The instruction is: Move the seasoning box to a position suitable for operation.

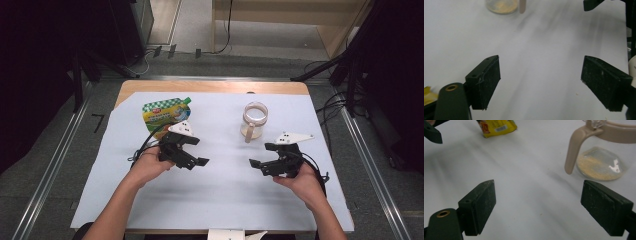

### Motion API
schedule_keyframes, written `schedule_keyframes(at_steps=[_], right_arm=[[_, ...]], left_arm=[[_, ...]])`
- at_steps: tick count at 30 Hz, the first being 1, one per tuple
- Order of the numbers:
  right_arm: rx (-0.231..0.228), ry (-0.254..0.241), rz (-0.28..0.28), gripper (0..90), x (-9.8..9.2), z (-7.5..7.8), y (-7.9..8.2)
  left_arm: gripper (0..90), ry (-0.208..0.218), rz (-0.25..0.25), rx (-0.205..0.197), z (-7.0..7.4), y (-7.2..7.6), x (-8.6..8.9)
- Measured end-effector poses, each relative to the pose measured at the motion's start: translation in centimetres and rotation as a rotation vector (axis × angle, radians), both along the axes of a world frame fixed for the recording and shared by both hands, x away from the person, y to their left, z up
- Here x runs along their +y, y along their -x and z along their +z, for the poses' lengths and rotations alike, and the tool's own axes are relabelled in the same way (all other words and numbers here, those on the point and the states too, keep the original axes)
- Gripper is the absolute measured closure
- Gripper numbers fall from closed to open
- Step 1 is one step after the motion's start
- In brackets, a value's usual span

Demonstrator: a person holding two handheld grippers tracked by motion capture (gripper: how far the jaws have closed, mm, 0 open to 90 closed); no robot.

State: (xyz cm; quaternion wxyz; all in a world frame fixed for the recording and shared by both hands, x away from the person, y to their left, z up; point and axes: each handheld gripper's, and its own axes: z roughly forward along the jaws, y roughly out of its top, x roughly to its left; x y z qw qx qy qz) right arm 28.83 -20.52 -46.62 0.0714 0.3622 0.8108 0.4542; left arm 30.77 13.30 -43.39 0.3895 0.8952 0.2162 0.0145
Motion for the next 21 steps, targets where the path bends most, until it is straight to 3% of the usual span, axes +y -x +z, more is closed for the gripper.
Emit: schedule_keyframes(at_steps=[5,6,11,21], right_arm=[[-0.023,-0.002,0.035,13.2,0.32,0.25,0.11],[-0.028,0.002,0.029,13.2,0.42,0.35,0.19],[-0.035,0.021,0.033,13.3,0.46,0.36,0.38],[-0.035,0.009,0.015,17.7,0.35,0.34,0.09]], left_arm=[[15.1,-0.03,-0.022,-0.036,-0.27,0.72,-0.5],[14.8,-0.003,-0.037,-0.001,-0.22,0.67,-0.34],[14.5,0.012,-0.046,0.006,-0.01,0.7,-0.03],[16.2,0.035,-0.067,0.055,0.06,0.84,0.03]])
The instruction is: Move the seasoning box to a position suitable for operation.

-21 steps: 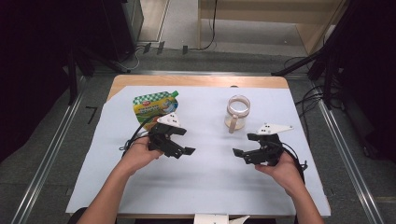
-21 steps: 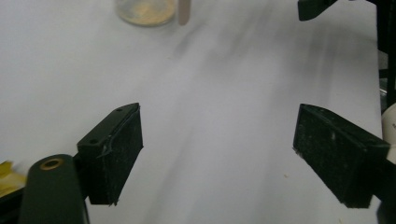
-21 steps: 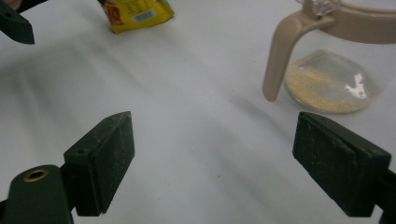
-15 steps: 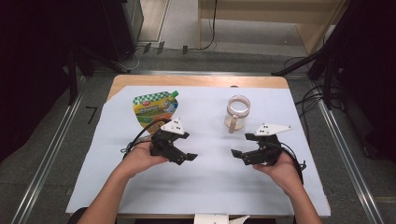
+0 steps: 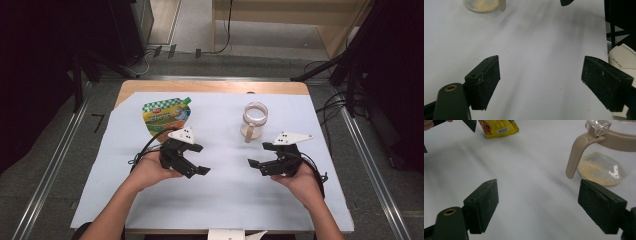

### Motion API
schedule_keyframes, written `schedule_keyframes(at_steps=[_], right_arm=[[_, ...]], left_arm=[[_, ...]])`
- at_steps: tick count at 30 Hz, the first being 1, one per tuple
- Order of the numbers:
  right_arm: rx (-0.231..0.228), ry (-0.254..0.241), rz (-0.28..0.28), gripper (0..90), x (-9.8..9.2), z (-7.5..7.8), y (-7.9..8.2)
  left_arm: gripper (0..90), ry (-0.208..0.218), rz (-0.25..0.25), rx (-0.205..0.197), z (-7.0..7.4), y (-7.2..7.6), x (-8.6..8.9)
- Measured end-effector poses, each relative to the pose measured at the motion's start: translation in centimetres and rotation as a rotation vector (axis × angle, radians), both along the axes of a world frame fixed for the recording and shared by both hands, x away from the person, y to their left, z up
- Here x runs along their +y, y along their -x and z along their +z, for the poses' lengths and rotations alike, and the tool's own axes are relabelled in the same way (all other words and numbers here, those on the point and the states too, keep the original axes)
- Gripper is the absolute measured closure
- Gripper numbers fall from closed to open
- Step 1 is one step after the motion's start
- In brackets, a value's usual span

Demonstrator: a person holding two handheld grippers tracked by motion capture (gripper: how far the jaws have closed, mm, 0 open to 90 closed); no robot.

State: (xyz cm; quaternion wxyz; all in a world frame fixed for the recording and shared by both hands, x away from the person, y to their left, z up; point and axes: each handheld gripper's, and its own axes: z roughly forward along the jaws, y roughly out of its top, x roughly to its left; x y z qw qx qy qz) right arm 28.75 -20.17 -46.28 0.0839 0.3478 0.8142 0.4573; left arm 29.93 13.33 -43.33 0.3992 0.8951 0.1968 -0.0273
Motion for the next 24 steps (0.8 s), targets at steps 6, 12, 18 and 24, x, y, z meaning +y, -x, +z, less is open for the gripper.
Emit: schedule_keyframes(at_steps=[6,12,18,24], right_arm=[[0.029,-0.004,0.009,21.8,0.2,-0.28,-0.33],[0.019,0.003,0.015,23.3,0.47,-0.35,-0.51],[0.017,0.0,0.007,25.8,0.21,-0.3,-0.61],[0.011,-0.004,0.003,27.5,0.07,-0.22,-0.68]], left_arm=[[17.2,0.004,-0.006,0.007,-0.06,0.01,-0.07],[17.2,0.012,-0.01,0.012,0.03,0.1,-0.09],[23.8,0.025,0.0,0.025,0.14,0.02,0.18],[24.3,0.028,0.004,0.031,0.19,0.01,0.22]])
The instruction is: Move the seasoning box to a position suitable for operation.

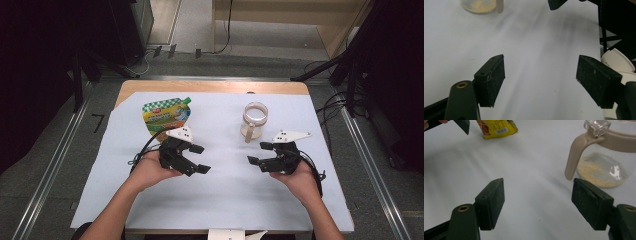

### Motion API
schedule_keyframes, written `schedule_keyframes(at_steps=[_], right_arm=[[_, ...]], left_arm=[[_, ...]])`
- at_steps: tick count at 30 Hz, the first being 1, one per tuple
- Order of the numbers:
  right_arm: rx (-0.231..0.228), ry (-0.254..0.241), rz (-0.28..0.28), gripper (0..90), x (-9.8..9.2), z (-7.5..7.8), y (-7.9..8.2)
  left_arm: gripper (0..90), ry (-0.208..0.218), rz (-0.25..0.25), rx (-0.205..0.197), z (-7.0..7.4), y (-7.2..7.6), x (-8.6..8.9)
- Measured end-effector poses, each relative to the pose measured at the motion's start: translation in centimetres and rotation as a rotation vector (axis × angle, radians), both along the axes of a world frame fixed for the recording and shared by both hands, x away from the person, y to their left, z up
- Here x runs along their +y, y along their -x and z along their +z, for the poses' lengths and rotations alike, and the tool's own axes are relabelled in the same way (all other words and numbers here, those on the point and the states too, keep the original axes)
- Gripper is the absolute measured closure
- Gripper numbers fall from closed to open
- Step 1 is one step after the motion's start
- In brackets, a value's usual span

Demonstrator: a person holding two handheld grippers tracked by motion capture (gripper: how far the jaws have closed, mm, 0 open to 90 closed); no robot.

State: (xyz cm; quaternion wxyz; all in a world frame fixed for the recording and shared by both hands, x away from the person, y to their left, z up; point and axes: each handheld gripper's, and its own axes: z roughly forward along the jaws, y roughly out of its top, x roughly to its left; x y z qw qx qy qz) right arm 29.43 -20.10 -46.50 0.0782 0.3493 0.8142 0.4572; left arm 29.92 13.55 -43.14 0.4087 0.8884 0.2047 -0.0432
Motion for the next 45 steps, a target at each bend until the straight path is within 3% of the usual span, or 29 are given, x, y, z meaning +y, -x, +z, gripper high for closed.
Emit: schedule_keyframes(at_steps=[14,31,36,45], right_arm=[[-0.044,0.016,-0.063,30.1,-0.9,0.0,-1.1],[-0.046,0.018,-0.194,30.5,-2.9,-1.8,-4.6],[-0.037,0.008,-0.208,30.3,-3.0,-2.2,-5.5],[-0.083,0.018,-0.197,26.9,-1.8,-2.8,-7.4]], left_arm=[[30.8,0.027,0.03,0.013,0.4,0.2,0.3],[29.2,0.032,0.069,0.01,0.3,1.2,0.9],[28.8,0.038,0.079,0.011,0.4,1.5,1.0],[29.0,0.035,0.093,0.009,0.4,1.9,1.4]])
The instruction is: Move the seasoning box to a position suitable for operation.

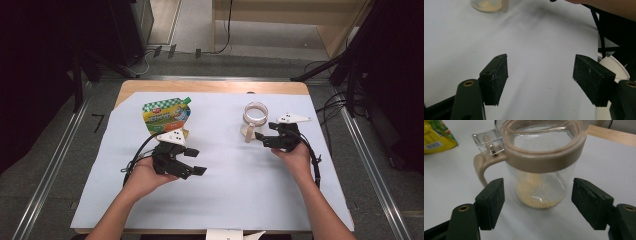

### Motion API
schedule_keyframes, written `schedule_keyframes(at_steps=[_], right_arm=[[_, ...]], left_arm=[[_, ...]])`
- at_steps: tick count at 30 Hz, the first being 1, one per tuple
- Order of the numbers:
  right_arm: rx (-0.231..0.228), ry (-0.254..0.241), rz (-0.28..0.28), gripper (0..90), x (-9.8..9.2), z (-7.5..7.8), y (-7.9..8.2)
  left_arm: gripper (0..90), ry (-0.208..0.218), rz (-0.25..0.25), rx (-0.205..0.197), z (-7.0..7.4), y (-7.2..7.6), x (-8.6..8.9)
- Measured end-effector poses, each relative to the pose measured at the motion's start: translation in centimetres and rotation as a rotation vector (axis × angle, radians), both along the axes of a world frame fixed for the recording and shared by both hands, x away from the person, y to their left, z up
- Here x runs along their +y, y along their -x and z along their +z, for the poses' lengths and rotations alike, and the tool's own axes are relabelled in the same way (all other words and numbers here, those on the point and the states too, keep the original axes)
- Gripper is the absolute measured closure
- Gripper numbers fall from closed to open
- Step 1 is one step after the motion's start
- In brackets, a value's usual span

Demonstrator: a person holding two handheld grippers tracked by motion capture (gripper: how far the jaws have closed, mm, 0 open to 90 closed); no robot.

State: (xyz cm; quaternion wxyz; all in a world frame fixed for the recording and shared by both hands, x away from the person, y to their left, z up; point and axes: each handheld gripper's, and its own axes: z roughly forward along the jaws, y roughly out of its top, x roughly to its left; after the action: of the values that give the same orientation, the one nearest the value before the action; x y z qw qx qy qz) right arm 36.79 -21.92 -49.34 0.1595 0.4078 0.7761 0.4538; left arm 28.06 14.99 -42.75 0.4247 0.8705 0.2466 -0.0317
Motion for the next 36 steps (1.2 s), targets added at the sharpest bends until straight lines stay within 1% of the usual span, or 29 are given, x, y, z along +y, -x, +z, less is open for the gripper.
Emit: schedule_keyframes(at_steps=[3,6,7,8,9,10,11,12,13,14,15,16,18,21,23,25,26,27,28,33,35,36], right_arm=[[-0.008,-0.001,-0.007,25.8,0.3,-0.2,-0.5],[-0.014,-0.039,-0.004,21.1,0.6,-0.7,-1.4],[-0.014,-0.039,-0.004,21.1,0.6,-0.7,-1.4],[-0.015,-0.057,-0.003,17.3,0.9,-1.1,-1.8],[-0.015,-0.057,-0.003,17.3,0.9,-1.1,-1.8],[-0.017,-0.066,0.008,15.0,1.0,-1.5,-2.2],[-0.017,-0.066,0.008,15.0,1.0,-1.5,-2.2],[-0.033,-0.072,0.014,13.2,1.2,-1.8,-2.5],[-0.033,-0.072,0.014,13.2,1.2,-1.8,-2.5],[-0.046,-0.054,0.022,12.0,1.6,-1.9,-2.8],[-0.046,-0.054,0.022,12.0,1.6,-1.9,-2.8],[-0.055,-0.051,0.023,11.2,1.9,-2.2,-3.1],[-0.056,-0.066,0.018,10.3,2.1,-2.4,-3.3],[-0.046,-0.08,0.002,9.5,2.4,-2.7,-3.4],[-0.043,-0.08,-0.002,9.6,2.5,-2.7,-3.5],[-0.047,-0.074,-0.005,10.2,2.6,-2.7,-3.4],[-0.07,-0.051,-0.002,11.2,2.6,-2.5,-3.2],[-0.07,-0.051,-0.002,11.2,2.6,-2.5,-3.2],[-0.074,-0.041,-0.006,11.3,2.7,-2.4,-3.1],[-0.083,-0.033,-0.008,11.6,2.7,-2.3,-3.0],[-0.085,-0.038,-0.004,11.6,2.7,-2.2,-3.0],[-0.085,-0.056,0.0,11.6,2.8,-2.1,-2.9]], left_arm=[[29.0,0.001,0.002,0.001,0.0,0.0,0.1],[29.1,0.006,0.009,0.003,0.0,0.0,0.3],[29.1,0.006,0.012,0.006,0.0,0.1,0.4],[29.2,0.006,0.011,0.006,-0.1,0.1,0.4],[29.2,0.006,0.011,0.006,-0.1,0.1,0.4],[29.2,0.01,0.013,0.008,-0.1,0.2,0.4],[29.3,0.01,0.013,0.008,-0.1,0.2,0.4],[29.3,0.003,0.009,0.008,-0.2,0.2,0.4],[29.3,0.003,0.009,0.008,-0.2,0.2,0.4],[29.3,0.001,0.012,0.011,-0.3,0.2,0.4],[29.3,0.001,0.012,0.011,-0.3,0.2,0.4],[29.3,0.008,0.011,0.021,-0.4,0.2,0.2],[29.2,0.004,0.004,0.017,-0.4,0.2,0.2],[29.2,0.009,0.003,0.018,-0.4,0.2,0.1],[29.3,0.01,0.003,0.022,-0.4,0.2,0.1],[29.4,0.013,0.0,0.027,-0.4,0.1,0.1],[29.4,0.013,0.0,0.024,-0.4,0.2,0.0],[29.4,0.013,0.0,0.024,-0.4,0.2,0.0],[29.4,0.01,-0.001,0.024,-0.4,0.2,0.1],[29.4,0.013,0.003,0.025,-0.4,0.2,0.2],[29.4,0.015,0.005,0.026,-0.5,0.2,0.2],[29.4,0.013,0.005,0.027,-0.5,0.1,0.2]])
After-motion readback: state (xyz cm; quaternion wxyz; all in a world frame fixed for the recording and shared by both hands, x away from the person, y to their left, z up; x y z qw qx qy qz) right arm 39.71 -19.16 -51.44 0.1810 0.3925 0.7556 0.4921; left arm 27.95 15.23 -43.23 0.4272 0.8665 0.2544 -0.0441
